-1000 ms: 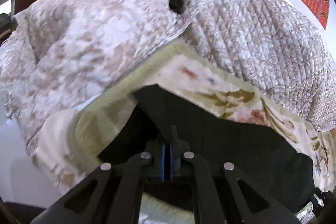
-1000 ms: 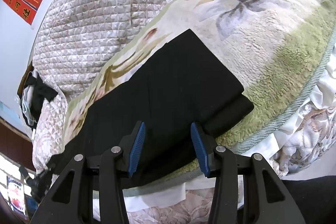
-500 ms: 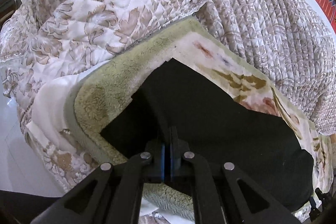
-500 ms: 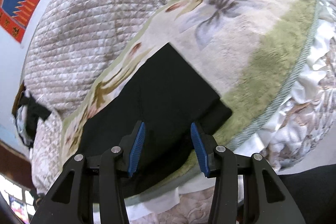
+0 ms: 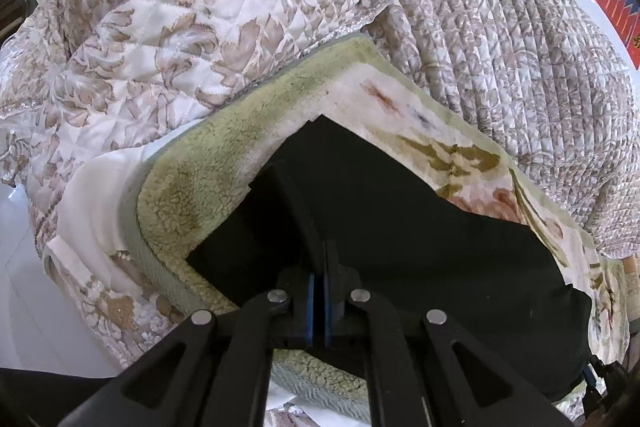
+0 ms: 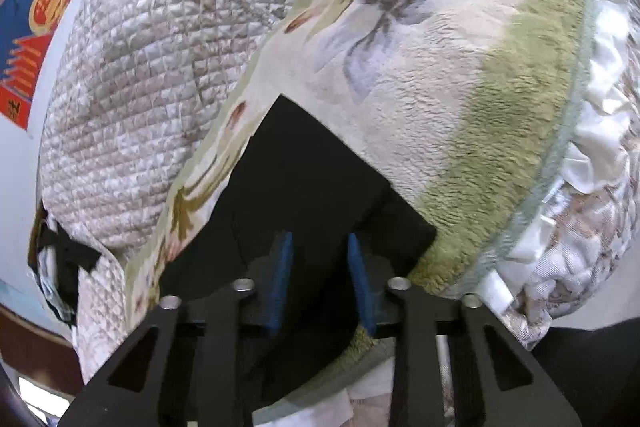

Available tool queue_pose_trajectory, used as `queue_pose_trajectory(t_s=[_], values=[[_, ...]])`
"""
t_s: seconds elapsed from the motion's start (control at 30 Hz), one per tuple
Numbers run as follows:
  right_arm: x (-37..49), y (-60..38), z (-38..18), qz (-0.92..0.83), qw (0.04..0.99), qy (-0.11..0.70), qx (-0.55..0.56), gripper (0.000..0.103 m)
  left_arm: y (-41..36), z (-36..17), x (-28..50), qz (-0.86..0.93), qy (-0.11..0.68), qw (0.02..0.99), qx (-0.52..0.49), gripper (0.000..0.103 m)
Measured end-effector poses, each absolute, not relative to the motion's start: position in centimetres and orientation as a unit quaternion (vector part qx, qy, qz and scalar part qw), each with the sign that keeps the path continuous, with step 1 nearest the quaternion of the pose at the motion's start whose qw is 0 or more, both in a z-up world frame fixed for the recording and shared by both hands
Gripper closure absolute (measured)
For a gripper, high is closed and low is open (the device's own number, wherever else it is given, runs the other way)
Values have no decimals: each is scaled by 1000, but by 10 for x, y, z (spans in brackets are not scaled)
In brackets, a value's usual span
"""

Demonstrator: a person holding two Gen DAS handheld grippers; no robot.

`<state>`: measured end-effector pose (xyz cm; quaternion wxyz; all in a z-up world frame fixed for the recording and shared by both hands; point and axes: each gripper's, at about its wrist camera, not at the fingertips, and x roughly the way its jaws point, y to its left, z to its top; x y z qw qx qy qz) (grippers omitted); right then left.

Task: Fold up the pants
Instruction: 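Press the folded pants flat with both grippers closed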

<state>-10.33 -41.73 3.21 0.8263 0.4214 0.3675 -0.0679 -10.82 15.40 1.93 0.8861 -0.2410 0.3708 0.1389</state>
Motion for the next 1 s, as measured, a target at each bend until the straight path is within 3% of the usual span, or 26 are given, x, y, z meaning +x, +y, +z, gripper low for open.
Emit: queue_pose_trajectory(t_s=[0.03, 0.13, 0.37, 0.6, 0.73, 0.93, 1.0], values=[[-106, -418, 33, -66, 829, 363, 421, 87, 153, 20, -108, 138, 371, 886, -240, 99], [-110, -420, 32, -60, 825, 366, 426, 89, 152, 20, -108, 136, 372, 886, -240, 99], [-109, -420, 27, -61, 805, 385, 447, 79, 153, 21, -109, 135, 372, 886, -241, 99], [-102, -410, 35, -100, 807, 409, 415, 79, 153, 21, -111, 134, 373, 884, -247, 99], [-100, -405, 40, -94, 815, 410, 397, 59, 152, 20, -110, 133, 373, 885, -246, 99], [-87, -413, 28, -105, 820, 376, 418, 59, 156, 19, -108, 134, 378, 879, -257, 99], [-89, -413, 31, -104, 826, 375, 409, 74, 155, 22, -109, 132, 374, 881, -256, 99]])
